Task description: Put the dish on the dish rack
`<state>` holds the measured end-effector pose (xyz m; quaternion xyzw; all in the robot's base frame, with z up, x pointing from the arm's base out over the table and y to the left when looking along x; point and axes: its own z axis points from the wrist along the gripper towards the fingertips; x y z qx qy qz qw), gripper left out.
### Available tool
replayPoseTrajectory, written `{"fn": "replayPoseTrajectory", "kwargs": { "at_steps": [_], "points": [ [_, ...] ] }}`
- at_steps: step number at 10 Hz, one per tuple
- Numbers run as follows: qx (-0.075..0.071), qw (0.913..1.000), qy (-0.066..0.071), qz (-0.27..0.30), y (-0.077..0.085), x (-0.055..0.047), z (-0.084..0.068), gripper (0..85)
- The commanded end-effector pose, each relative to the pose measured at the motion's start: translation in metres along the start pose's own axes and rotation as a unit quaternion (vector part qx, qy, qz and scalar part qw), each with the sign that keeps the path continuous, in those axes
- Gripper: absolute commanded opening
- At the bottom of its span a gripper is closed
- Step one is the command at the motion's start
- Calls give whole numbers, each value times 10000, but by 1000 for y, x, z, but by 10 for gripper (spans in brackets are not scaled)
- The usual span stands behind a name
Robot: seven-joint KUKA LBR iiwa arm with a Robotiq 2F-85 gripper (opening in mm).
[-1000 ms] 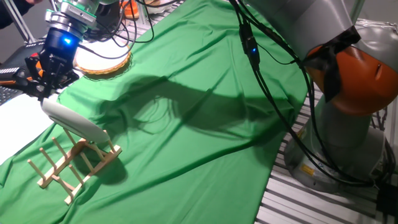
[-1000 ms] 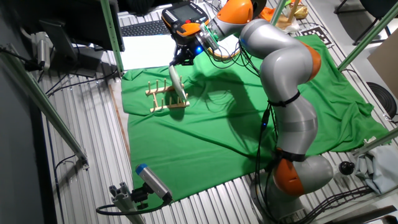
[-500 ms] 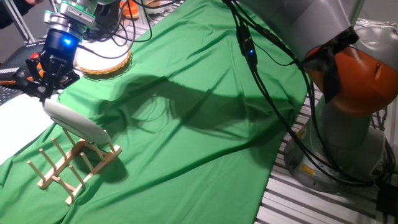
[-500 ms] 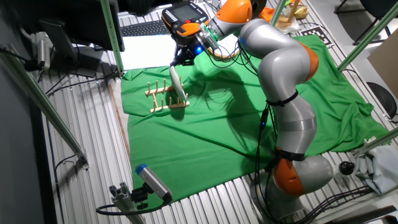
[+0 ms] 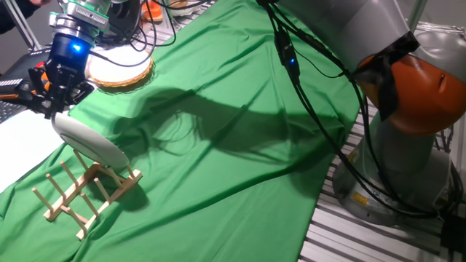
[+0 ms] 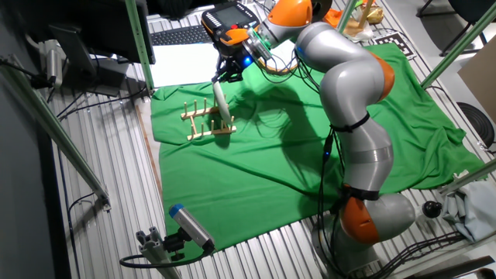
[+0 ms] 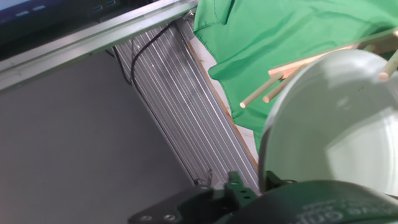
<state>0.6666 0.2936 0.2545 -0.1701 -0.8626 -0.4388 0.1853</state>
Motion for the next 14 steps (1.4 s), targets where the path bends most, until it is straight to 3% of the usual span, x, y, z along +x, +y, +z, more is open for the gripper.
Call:
{"fn": "replayPoseTrajectory", "kwargs": {
  "at_steps": [1,7,10,14],
  "points": [
    [-1,10000,9,3,1,1,0,340],
    [83,10000,-43,5,1,-2,0,340],
    [286,9994,-160,-139,-3,-3,-1,340],
    [429,9983,-194,-344,-14,-8,-2,340]
  ]
}}
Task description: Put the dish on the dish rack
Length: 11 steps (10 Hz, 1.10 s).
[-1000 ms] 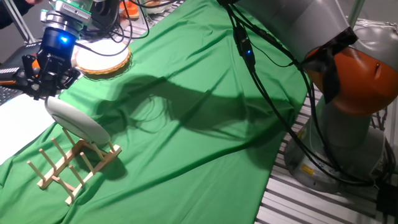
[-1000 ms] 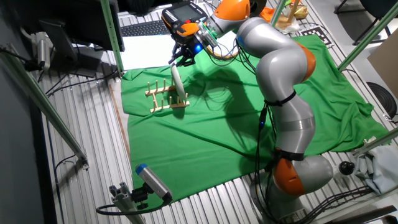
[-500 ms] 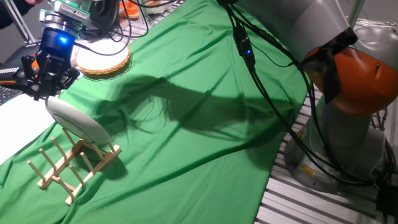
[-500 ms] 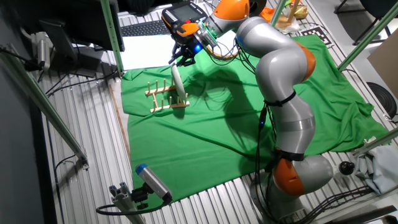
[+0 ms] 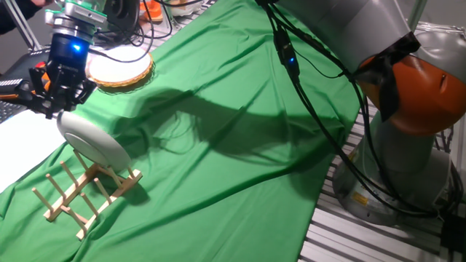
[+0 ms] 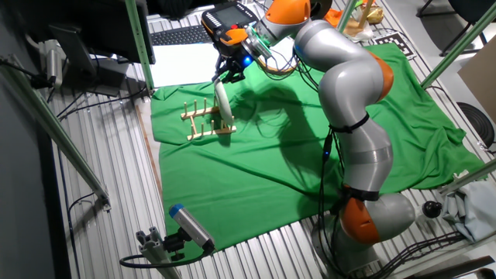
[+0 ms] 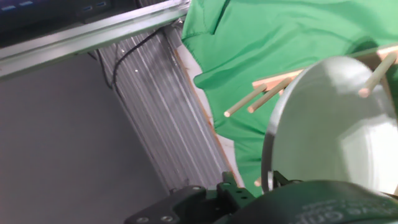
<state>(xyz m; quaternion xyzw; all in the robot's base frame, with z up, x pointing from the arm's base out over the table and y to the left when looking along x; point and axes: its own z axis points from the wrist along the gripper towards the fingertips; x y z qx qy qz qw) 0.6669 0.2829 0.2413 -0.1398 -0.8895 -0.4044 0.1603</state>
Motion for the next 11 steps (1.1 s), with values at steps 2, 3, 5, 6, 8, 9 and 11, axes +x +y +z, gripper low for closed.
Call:
{"fn": "replayPoseTrajectory", "kwargs": {
  "at_steps": [2,3,5,6,8,9,11],
  "points": [
    [-6,10000,1,-84,-8,-4,2,340],
    [-22,9999,-1,-117,-11,-5,3,340],
    [27,9999,-20,-154,-11,-5,3,340],
    [125,9996,-58,-235,-13,-5,2,340],
    [171,9994,-67,-281,-19,-6,3,340],
    [221,9991,-84,-348,-23,-7,3,340],
    [243,9988,-90,-421,-30,-11,5,340]
  ]
}}
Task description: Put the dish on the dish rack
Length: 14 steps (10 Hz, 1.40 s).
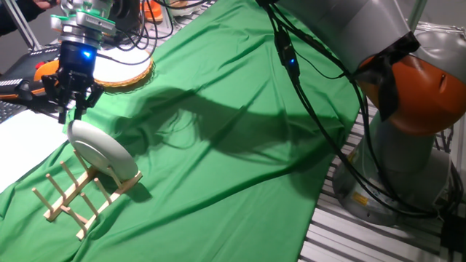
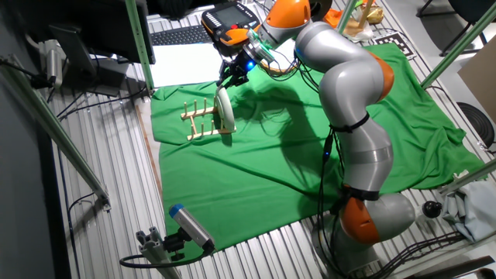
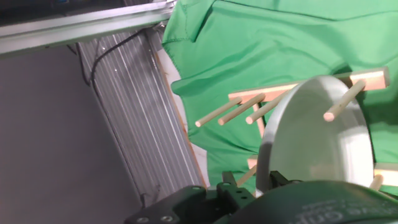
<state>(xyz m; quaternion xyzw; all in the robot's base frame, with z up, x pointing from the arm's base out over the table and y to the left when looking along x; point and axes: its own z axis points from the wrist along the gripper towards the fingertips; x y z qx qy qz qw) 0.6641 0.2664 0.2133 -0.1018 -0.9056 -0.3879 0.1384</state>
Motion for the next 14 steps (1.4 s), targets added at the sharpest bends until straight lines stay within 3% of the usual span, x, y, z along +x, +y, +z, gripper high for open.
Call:
{"fn": "replayPoseTrajectory", "kwargs": {
  "at_steps": [1,4,7,9,11,13,14],
  "points": [
    [13,10000,-12,-18,-2,0,0,340],
    [82,10000,-18,-52,0,0,-4,340],
    [248,9997,36,-41,5,2,-26,340],
    [658,9974,-18,-298,9,5,-43,340],
    [1121,9902,-158,-822,9,6,-52,340],
    [1664,9758,-213,-1402,8,7,-56,0],
    [1906,9677,-180,-1642,7,7,-59,0]
  ]
}}
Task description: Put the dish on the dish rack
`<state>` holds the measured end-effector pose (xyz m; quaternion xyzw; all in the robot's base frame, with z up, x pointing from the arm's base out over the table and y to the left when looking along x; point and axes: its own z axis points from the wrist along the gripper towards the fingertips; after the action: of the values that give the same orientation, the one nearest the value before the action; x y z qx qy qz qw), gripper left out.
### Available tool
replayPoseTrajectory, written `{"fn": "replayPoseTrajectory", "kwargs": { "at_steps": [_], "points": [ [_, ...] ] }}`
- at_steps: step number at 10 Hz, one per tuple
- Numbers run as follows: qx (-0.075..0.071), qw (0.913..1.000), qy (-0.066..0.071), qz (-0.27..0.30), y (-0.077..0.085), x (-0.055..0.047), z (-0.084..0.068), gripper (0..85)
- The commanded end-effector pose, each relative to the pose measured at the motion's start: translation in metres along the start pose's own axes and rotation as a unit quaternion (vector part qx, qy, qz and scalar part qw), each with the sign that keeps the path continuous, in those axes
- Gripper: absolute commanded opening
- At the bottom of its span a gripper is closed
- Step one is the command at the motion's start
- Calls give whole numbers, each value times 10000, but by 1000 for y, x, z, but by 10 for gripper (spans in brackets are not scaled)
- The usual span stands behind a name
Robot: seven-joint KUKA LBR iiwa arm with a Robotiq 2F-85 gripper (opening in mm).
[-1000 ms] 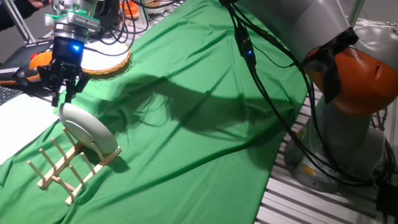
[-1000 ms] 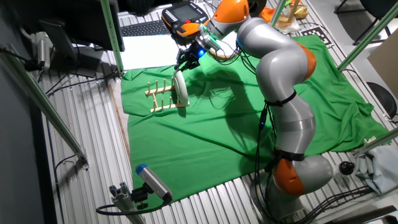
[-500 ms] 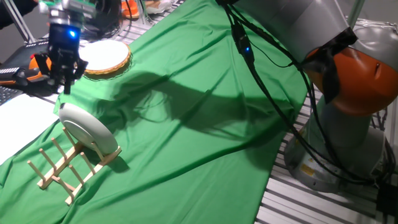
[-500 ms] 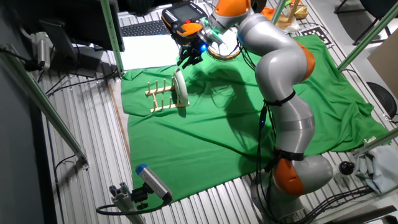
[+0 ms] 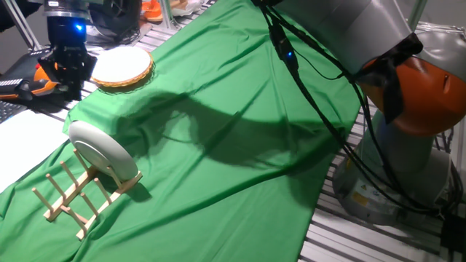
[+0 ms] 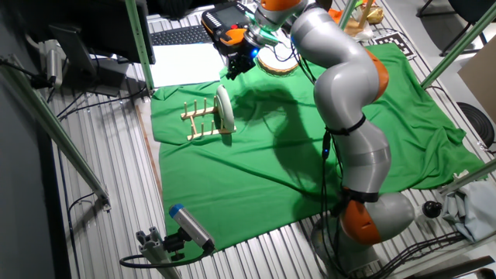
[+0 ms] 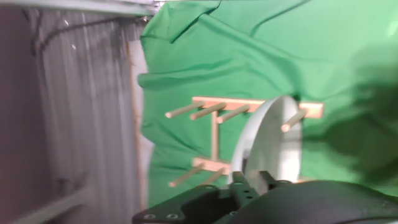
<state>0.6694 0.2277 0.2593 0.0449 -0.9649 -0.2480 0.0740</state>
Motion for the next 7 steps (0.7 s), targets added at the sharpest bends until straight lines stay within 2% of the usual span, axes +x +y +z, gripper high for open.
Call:
{"fn": "replayPoseTrajectory", "kwargs": {
  "at_steps": [1,2,3,4,5,6,7],
  "points": [
    [471,9981,56,-385,-2,1,-2,0],
    [665,9966,22,-494,-5,1,-5,0],
    [788,9951,14,-591,-11,1,-10,0],
    [822,9945,-8,-642,-18,0,-13,0],
    [955,9925,-64,-760,-26,-2,-15,0],
    [1272,9881,-109,-862,-28,-1,-17,0],
    [1437,9856,-133,-875,-28,1,-18,0]
  ]
}}
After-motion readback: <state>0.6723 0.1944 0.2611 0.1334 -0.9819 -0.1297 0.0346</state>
